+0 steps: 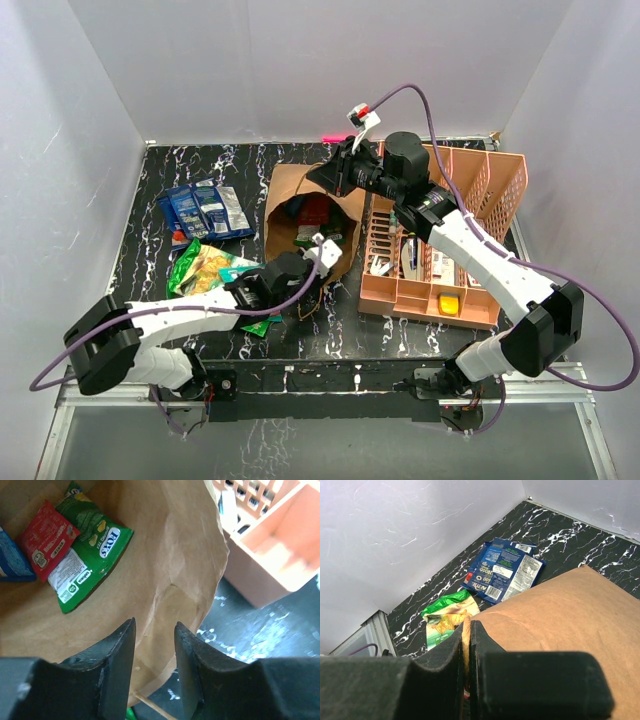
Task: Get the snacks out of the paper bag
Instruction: Take out the snack from the paper bag.
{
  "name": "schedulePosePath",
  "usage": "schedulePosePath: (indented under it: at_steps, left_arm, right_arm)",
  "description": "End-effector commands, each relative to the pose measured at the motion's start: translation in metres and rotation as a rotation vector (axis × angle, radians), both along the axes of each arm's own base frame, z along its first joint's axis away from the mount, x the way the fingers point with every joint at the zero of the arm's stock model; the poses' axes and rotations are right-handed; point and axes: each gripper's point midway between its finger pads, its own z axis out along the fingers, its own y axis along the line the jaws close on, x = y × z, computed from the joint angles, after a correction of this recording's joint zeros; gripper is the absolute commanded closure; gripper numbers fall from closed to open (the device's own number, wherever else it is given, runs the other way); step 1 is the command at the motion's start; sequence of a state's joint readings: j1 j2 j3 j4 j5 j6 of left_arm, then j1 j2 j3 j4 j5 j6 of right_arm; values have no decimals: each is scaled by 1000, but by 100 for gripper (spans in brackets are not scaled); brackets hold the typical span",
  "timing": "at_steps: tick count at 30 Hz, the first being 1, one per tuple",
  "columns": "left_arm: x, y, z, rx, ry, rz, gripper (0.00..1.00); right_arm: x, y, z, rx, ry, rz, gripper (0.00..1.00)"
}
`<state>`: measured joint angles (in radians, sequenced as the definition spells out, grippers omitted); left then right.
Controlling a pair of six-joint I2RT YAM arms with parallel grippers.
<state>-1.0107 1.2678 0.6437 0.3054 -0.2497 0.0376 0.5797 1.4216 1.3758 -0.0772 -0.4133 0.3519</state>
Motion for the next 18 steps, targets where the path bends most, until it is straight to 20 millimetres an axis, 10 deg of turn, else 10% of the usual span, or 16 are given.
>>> schedulePosePath:
  at_steps: [1,18]
  left_arm:
    - [12,-7,13,197,-169,-167,61]
    - [100,12,-48,593,-344,-376,48]
  right_arm:
    - [-6,-8,50,86,-105,-11,93]
    - [-13,-13,62,108,-131,-15,93]
